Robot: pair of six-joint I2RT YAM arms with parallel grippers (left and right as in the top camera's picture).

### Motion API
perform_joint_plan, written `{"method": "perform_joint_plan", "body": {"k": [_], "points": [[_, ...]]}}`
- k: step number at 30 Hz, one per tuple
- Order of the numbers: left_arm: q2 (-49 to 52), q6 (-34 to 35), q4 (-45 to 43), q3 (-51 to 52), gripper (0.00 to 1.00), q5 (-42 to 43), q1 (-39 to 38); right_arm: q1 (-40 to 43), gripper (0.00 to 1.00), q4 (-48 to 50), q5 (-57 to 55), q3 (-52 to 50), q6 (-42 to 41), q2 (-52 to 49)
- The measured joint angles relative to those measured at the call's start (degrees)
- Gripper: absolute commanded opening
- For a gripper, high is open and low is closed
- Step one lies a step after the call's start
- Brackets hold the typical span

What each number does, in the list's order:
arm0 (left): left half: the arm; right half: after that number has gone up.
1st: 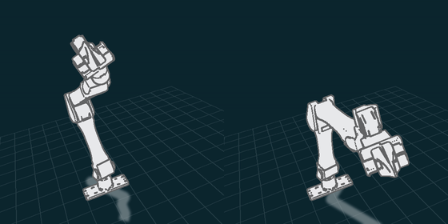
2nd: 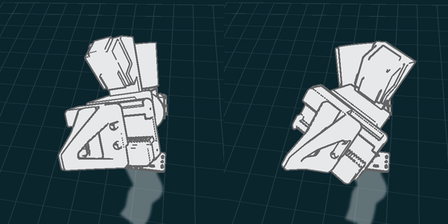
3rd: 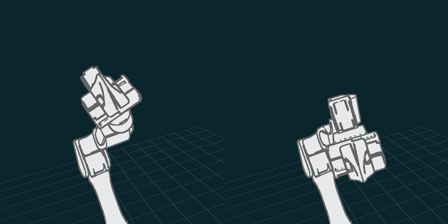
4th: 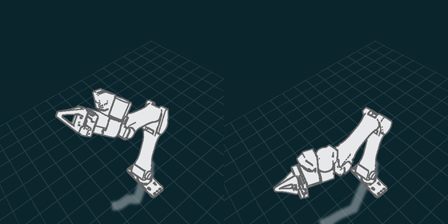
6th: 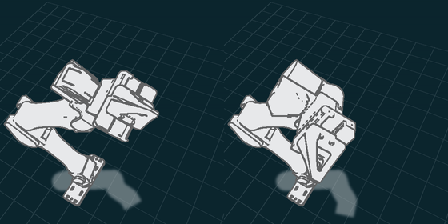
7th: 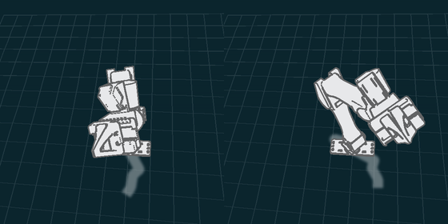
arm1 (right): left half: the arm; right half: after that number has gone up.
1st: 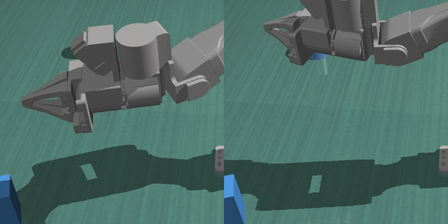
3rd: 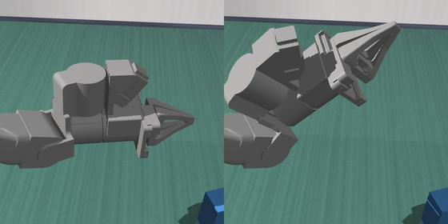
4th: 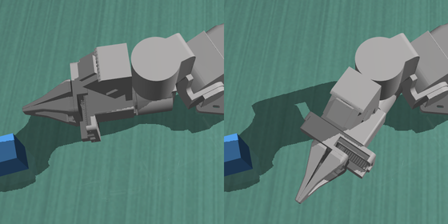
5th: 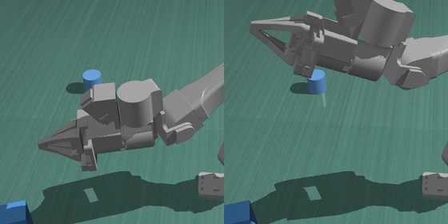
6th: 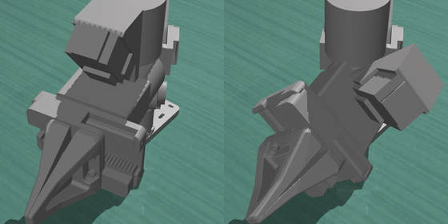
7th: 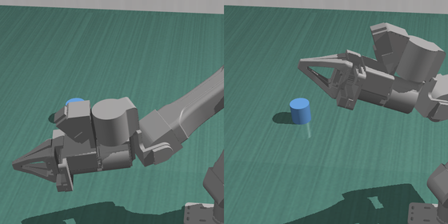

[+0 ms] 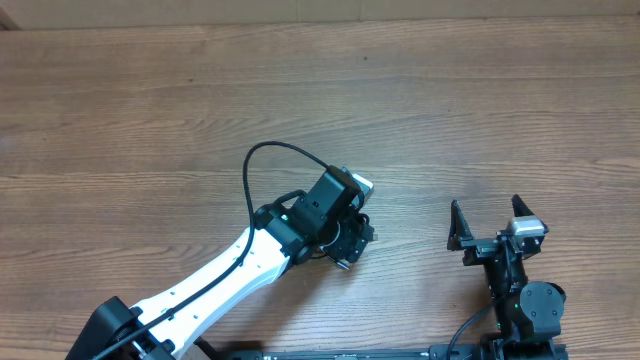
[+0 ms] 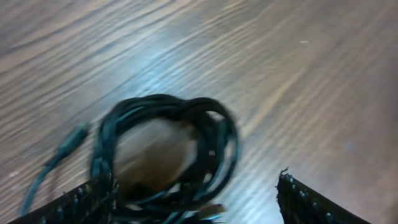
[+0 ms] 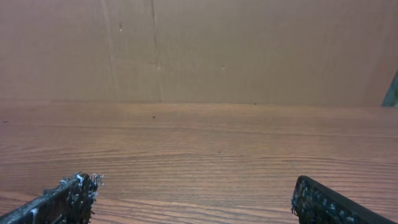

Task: Untangle cables
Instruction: 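Lower the left gripper and close it on the cable bundle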

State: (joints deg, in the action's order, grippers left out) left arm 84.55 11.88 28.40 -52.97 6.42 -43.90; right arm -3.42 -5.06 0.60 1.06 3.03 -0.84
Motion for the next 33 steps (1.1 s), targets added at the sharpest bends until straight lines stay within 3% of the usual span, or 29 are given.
{"method": "perform_joint_plan", "body": {"k": [5, 15, 17, 18, 22, 33], "points": [[0.0, -1.5, -0.2, 0.0, 0.68, 0.3, -1.2, 0.0, 1.0, 0.0, 0.0, 0.0, 0.0, 0.0], [4.7, -2.9, -1.5, 0.0, 0.65, -5.0, -2.3, 0.0, 1.0, 0.0, 0.0, 0.0, 0.0, 0.0], [5.8, -2.9, -1.9, 0.0, 0.6, -5.0, -2.3, 0.0, 1.0, 0.0, 0.0, 0.0, 0.0, 0.0], [6.4, -2.9, -2.3, 0.0, 0.54, -5.0, -2.3, 0.0, 1.0, 0.0, 0.0, 0.0, 0.0, 0.0], [7.7, -3.1, -3.0, 0.0, 0.05, -5.0, -2.3, 0.0, 1.0, 0.0, 0.0, 0.0, 0.0, 0.0], [7.7, 0.2, -2.3, -4.6, 0.04, -7.6, 0.0, 0.0, 1.0, 0.0, 0.0, 0.0, 0.0, 0.0]]}}
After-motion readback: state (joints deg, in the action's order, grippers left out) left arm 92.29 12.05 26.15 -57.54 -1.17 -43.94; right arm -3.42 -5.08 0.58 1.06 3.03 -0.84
